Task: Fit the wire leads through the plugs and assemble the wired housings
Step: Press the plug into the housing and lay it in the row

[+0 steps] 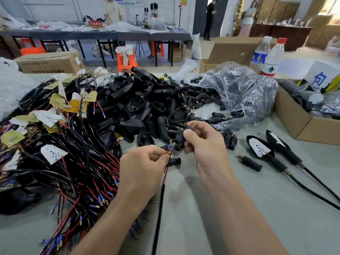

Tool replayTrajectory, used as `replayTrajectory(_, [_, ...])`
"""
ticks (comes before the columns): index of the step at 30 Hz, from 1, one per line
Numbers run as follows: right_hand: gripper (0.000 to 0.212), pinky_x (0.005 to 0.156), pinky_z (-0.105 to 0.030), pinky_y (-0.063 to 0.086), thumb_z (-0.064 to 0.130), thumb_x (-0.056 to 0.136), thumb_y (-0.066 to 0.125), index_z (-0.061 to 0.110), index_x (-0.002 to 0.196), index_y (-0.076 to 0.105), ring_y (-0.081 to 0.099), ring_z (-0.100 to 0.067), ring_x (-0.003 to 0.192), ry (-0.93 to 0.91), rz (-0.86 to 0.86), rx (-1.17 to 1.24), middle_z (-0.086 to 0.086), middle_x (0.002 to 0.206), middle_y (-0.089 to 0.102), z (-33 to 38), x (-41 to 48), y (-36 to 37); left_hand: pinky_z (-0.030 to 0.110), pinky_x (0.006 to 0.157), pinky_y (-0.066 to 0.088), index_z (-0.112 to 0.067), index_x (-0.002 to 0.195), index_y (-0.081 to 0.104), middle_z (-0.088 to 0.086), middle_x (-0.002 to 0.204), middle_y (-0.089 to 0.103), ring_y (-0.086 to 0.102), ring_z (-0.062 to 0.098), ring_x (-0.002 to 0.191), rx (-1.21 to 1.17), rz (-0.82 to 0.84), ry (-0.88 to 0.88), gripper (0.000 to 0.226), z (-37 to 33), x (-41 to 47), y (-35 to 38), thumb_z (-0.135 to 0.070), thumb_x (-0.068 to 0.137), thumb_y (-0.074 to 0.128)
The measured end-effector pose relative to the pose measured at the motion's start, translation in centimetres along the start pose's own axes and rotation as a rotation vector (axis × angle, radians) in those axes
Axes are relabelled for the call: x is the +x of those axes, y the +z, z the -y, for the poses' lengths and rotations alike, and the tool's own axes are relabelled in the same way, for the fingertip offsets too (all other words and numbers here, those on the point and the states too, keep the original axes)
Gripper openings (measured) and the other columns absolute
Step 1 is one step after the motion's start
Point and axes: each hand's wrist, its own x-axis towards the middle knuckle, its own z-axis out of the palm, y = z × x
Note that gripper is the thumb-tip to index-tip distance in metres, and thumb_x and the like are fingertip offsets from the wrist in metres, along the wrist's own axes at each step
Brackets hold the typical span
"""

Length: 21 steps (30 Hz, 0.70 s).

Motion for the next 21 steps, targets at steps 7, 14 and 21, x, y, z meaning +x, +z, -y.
replayTrajectory(7, [0.015, 0.047, -0.024, 0.044, -0.002, 0.100, 0.055, 0.011, 0.097, 0.061, 0.055, -0.017, 0.053, 0.123, 0.007, 0.278, -0.006, 0.073, 0.061, 0.31, 0.39, -0.39, 0.034, 0.061, 0.058, -0.037, 0.083, 0.077, -0.031, 0.071, 0.067, 0.065, 0.004, 0.059, 0.191, -0.052, 0.152, 0.008, -0.23, -0.39, 0.18, -0.033, 0.081, 0.070])
replayTrajectory(14, [0.018, 0.049, -0.023, 0.047, -0.007, 0.096, 0.056, 0.010, 0.101, 0.061, 0.056, -0.017, 0.053, 0.032, 0.136, 0.053, -0.011, 0.071, 0.060, 0.55, -0.37, -0.12, 0.034, 0.063, 0.060, -0.038, 0.085, 0.079, -0.031, 0.070, 0.068, 0.067, 0.000, 0.065, 0.130, -0.061, 0.128, 0.010, -0.20, -0.37, -0.04, -0.030, 0.082, 0.075])
replayTrajectory(21, [0.020, 0.049, -0.022, 0.047, -0.011, 0.094, 0.056, 0.007, 0.100, 0.061, 0.055, -0.018, 0.053, 0.012, 0.146, -0.007, -0.006, 0.064, 0.065, 0.61, -0.39, -0.48, 0.020, 0.065, 0.054, -0.054, 0.104, 0.063, -0.034, 0.074, 0.068, 0.068, -0.005, 0.067, 0.082, -0.130, 0.198, 0.041, -0.58, -0.46, -0.30, -0.021, 0.084, 0.077])
